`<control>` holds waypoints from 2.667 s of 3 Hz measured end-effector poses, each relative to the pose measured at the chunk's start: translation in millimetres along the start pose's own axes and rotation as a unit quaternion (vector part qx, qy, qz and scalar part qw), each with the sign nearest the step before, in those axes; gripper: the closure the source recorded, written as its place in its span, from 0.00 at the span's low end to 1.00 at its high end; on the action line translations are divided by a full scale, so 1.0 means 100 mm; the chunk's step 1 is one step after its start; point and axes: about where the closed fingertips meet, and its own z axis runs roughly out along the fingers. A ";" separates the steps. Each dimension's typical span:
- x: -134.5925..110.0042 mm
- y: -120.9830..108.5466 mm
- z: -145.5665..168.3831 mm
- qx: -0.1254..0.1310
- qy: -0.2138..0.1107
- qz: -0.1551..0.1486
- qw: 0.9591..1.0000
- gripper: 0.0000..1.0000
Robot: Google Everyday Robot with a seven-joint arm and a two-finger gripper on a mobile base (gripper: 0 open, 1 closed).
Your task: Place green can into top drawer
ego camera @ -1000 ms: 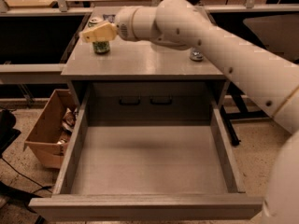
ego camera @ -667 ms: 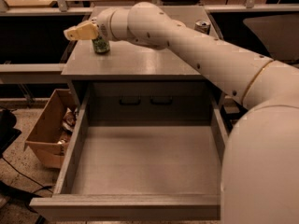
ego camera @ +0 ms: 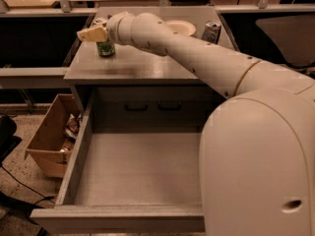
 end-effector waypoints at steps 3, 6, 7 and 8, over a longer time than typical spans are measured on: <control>0.18 -0.23 0.22 0.017 -0.023 0.013 1.000 0.65; -0.11 -0.02 -0.23 -0.003 -0.039 -0.010 0.999 1.00; -0.08 0.41 -0.90 -0.050 -0.021 -0.042 0.998 1.00; 0.31 1.04 -1.44 -0.119 0.010 -0.040 0.992 1.00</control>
Offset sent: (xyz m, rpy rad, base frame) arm 0.0448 -0.0039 -0.0311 0.0716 -0.0267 -0.0368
